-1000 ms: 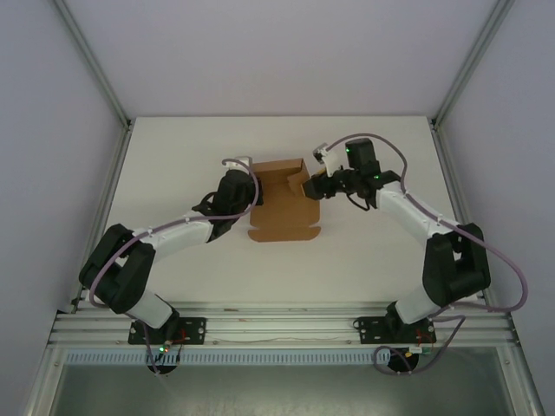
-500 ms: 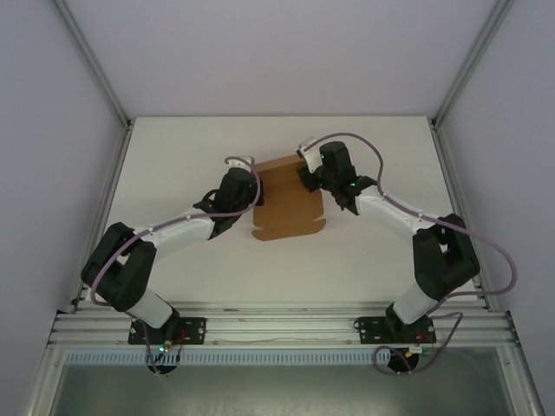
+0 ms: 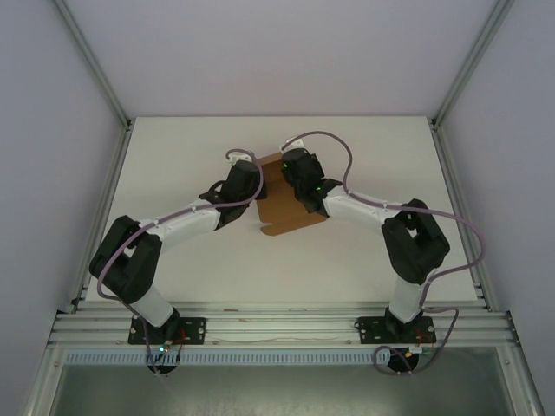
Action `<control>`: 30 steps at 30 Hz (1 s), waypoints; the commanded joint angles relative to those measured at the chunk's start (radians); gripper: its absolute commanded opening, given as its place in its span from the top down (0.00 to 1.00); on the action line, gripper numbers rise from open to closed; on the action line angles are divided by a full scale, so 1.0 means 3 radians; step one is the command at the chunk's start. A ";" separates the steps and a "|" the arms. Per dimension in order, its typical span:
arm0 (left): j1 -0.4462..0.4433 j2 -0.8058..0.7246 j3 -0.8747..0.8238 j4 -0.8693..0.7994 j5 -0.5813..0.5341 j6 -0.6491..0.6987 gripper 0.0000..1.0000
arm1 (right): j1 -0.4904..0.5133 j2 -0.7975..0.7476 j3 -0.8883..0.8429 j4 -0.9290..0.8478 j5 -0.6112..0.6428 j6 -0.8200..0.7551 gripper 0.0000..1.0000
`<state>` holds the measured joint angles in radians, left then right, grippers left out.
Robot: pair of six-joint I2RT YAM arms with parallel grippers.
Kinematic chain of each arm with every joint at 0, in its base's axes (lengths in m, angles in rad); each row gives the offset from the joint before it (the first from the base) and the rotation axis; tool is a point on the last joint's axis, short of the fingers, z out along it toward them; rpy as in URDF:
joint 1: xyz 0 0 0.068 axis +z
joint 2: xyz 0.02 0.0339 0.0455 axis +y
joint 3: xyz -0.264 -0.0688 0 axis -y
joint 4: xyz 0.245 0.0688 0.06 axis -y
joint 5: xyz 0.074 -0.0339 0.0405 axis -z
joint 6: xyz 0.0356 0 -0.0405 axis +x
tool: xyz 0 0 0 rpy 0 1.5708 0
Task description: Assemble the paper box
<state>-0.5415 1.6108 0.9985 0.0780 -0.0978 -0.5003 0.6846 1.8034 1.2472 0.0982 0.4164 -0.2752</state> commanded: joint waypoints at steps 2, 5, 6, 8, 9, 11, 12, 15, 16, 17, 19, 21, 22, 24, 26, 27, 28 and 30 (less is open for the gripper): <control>-0.0051 -0.0052 0.0117 -0.0105 -0.0140 -0.0109 1.00 | -0.0132 0.0216 0.0092 -0.0266 0.1100 0.0043 1.00; -0.0050 -0.0032 0.0122 -0.0081 -0.0101 -0.0091 1.00 | -0.0128 0.0150 0.0022 -0.0224 0.0724 0.0070 0.96; -0.0054 -0.0022 0.0127 -0.0086 -0.0088 -0.0073 1.00 | -0.0127 0.0109 -0.0010 -0.0205 0.0621 0.0101 0.90; -0.0050 -0.0021 0.0140 -0.0121 -0.0100 -0.0053 1.00 | -0.0124 0.0022 -0.0068 -0.0141 0.0484 0.0118 0.78; -0.0051 -0.0028 0.0141 -0.0126 -0.0112 -0.0047 1.00 | -0.0128 -0.0019 -0.0095 -0.0110 0.0470 0.0105 0.76; -0.0051 -0.0042 0.0122 -0.0125 -0.0131 -0.0026 1.00 | -0.0132 -0.0111 -0.0156 -0.0053 0.0427 0.0098 0.71; -0.0051 -0.0042 0.0113 -0.0127 -0.0138 -0.0019 1.00 | -0.0144 -0.0140 -0.0159 -0.0108 0.0369 0.0084 0.65; -0.0052 -0.0056 0.0092 -0.0160 -0.0162 -0.0001 1.00 | -0.0157 -0.0192 -0.0121 -0.0295 0.0346 0.0094 0.63; -0.0051 -0.0062 0.0087 -0.0163 -0.0164 0.0003 1.00 | -0.0152 -0.0207 -0.0129 -0.0312 0.0381 0.0107 0.64; -0.0052 -0.0071 0.0080 -0.0169 -0.0168 0.0004 1.00 | -0.0159 -0.0223 -0.0135 -0.0329 0.0428 0.0109 0.73; -0.0051 -0.0089 0.0057 -0.0160 -0.0172 0.0001 1.00 | -0.0155 -0.0238 -0.0133 -0.0373 0.0559 0.0130 0.92; -0.0051 -0.0098 0.0047 -0.0151 -0.0168 -0.0009 1.00 | -0.0159 -0.0243 -0.0103 -0.0454 0.0581 0.0134 0.99; -0.0051 -0.0103 0.0040 -0.0138 -0.0154 -0.0014 1.00 | -0.0158 -0.0239 -0.0103 -0.0450 0.0611 0.0166 1.00; -0.0051 -0.0101 0.0050 -0.0125 -0.0118 -0.0021 1.00 | -0.0157 -0.0215 -0.0076 -0.0486 0.0627 0.0195 1.00; -0.0051 -0.0089 0.0061 -0.0107 -0.0102 -0.0021 1.00 | -0.0155 -0.0171 -0.0053 -0.0494 0.0649 0.0196 1.00; -0.0051 -0.0080 0.0071 -0.0111 -0.0088 -0.0019 1.00 | -0.0155 -0.0149 -0.0039 -0.0485 0.0675 0.0202 1.00; -0.0054 -0.0073 0.0082 -0.0117 -0.0088 -0.0015 1.00 | -0.0152 -0.0128 -0.0032 -0.0485 0.0683 0.0196 1.00; -0.0056 -0.0057 0.0102 -0.0137 -0.0089 -0.0020 1.00 | -0.0149 -0.0097 -0.0021 -0.0439 0.0792 0.0222 1.00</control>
<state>-0.5644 1.6104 1.0096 0.0681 -0.0845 -0.5045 0.6735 1.7531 1.2179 0.0143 0.4843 -0.2276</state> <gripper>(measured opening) 0.072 0.082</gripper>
